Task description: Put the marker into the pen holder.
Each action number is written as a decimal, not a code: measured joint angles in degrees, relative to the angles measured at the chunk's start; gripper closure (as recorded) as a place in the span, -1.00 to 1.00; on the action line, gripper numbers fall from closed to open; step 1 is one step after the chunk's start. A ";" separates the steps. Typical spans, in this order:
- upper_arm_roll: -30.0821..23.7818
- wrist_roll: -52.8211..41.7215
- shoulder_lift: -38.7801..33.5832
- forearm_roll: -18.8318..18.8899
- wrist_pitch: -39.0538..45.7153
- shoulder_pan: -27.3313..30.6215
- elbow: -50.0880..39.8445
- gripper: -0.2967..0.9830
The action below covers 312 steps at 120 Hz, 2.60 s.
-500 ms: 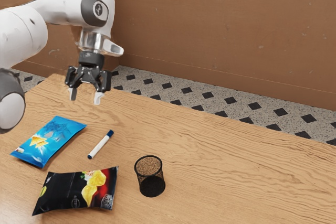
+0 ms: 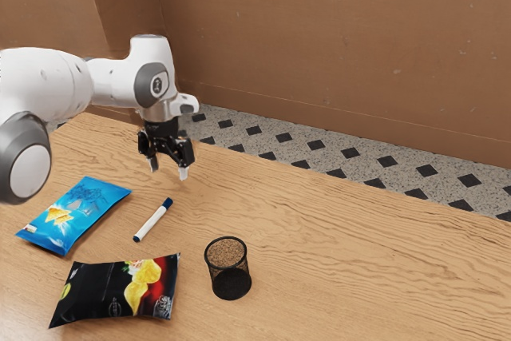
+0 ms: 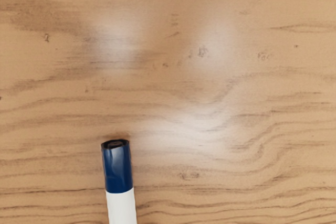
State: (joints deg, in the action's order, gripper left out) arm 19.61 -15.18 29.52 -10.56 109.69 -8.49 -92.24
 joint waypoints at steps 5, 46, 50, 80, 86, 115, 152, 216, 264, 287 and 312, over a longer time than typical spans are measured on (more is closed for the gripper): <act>-0.15 -0.54 -0.25 -0.02 3.33 0.03 -3.52 -0.53; 0.12 -3.78 0.25 -2.63 17.79 0.05 -12.18 -0.29; 0.15 -4.00 0.24 -3.00 18.30 0.05 -12.59 -0.25; 0.25 -5.35 0.16 -4.31 20.40 0.05 -13.53 0.12; 0.25 -5.56 0.14 -4.37 20.59 0.05 -13.57 0.20; 0.25 -6.38 0.13 -4.13 21.05 -0.04 -13.95 0.46; 0.25 -6.62 0.54 -3.59 21.38 -0.04 -13.99 0.55; 0.16 -6.14 -3.13 -3.07 21.97 -0.91 -14.40 0.58; -0.18 -5.51 -11.15 -2.16 21.37 -6.88 -15.10 0.59; -0.42 -5.06 -20.11 -1.88 20.89 -11.60 -21.10 0.59; -2.75 -4.00 -26.10 -2.85 17.83 -15.01 -21.94 0.59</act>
State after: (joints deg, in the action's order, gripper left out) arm 16.87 -19.17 3.42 -13.41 127.52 -23.50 -114.17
